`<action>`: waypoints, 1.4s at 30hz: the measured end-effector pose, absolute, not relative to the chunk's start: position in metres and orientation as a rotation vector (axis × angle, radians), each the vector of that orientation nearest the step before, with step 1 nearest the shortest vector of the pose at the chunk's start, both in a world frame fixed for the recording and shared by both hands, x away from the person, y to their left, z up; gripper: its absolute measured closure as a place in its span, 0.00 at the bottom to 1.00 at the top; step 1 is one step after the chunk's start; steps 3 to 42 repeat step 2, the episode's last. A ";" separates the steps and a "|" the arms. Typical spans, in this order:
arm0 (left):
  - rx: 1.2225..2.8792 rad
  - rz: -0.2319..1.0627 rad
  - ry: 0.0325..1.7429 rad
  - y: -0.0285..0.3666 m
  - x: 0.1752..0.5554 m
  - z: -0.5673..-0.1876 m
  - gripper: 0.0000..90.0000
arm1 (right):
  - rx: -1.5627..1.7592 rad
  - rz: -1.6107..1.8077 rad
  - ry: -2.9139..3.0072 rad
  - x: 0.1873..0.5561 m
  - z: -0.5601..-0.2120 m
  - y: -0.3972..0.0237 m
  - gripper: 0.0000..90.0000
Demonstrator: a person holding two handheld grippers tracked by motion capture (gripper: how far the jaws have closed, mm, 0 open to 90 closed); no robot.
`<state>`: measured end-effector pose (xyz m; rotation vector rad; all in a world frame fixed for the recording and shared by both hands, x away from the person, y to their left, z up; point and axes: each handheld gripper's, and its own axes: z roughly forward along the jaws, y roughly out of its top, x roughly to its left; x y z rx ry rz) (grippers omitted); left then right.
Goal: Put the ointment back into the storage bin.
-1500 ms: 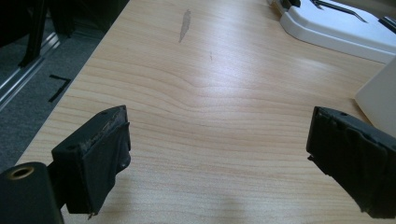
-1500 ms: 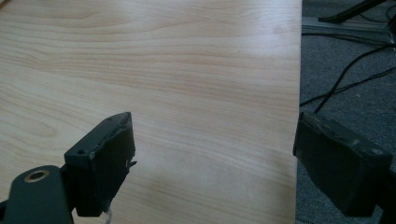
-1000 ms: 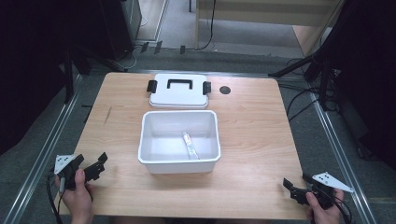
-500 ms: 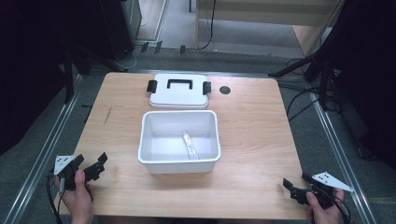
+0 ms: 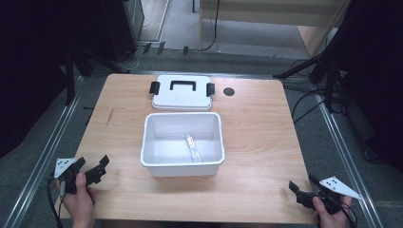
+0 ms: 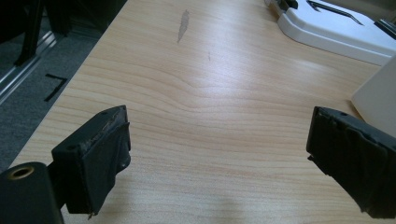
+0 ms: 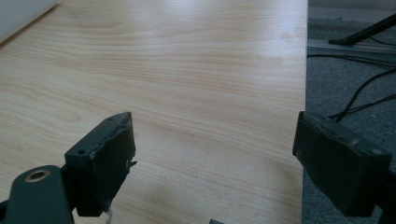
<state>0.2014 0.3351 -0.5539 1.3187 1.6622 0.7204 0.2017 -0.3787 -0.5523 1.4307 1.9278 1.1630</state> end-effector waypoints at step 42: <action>1.320 0.723 1.664 0.335 0.201 -0.554 0.07 | 1.435 1.151 1.924 0.202 -0.552 -0.378 0.15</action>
